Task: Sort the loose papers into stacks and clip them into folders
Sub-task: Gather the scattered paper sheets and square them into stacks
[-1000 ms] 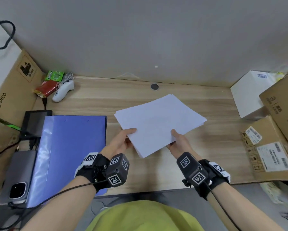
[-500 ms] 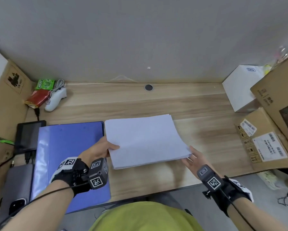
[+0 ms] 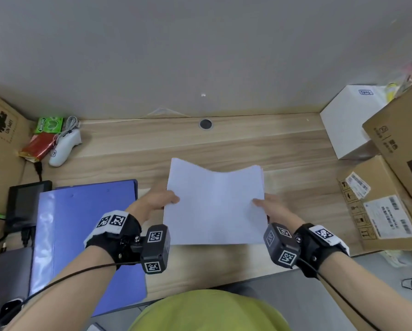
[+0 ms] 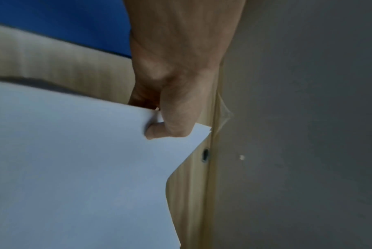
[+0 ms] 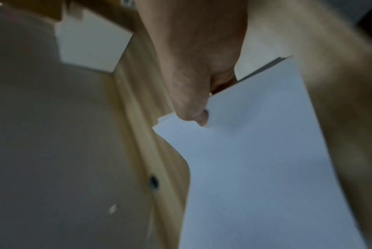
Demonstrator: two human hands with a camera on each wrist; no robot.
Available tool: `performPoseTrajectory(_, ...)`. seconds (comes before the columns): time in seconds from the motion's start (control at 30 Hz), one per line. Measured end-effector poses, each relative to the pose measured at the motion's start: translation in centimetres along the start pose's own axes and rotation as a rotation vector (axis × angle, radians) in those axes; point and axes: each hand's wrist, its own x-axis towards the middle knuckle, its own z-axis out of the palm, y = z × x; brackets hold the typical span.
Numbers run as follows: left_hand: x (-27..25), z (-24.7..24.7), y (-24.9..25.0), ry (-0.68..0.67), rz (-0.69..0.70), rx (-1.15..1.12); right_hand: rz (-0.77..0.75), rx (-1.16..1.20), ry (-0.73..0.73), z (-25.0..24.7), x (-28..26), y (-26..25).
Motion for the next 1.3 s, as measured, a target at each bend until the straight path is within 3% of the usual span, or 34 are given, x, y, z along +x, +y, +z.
performPoseTrajectory(0.2,-0.3,-2.5,8.2,0.317,0.278,-0.386,-0.335,0.306,0.014,-1.9,0.9,-8.7)
performPoseTrajectory(0.33,-0.3,-3.4,7.5,0.417,0.347,-0.425,-0.49,0.35,-0.025,-2.7,0.4,-9.3)
performPoseTrajectory(0.57,0.7,0.4,0.7,0.293,0.185,-0.193,-0.292,0.16,-0.009,-1.5,3.3,-2.3)
performPoseTrajectory(0.77,0.6,0.7,1.3,0.399,0.155,-0.243,-0.35,0.19,0.053,-1.4,3.4,-2.9)
performPoseTrajectory(1.13,0.1,0.7,1.3,0.364,0.111,-0.237,-0.276,0.255,0.127,-0.6,4.5,-2.1)
performPoseTrajectory(1.3,-1.1,-0.4,2.1,0.368,0.213,-0.248,-0.26,0.227,0.147,-0.5,4.3,-1.9)
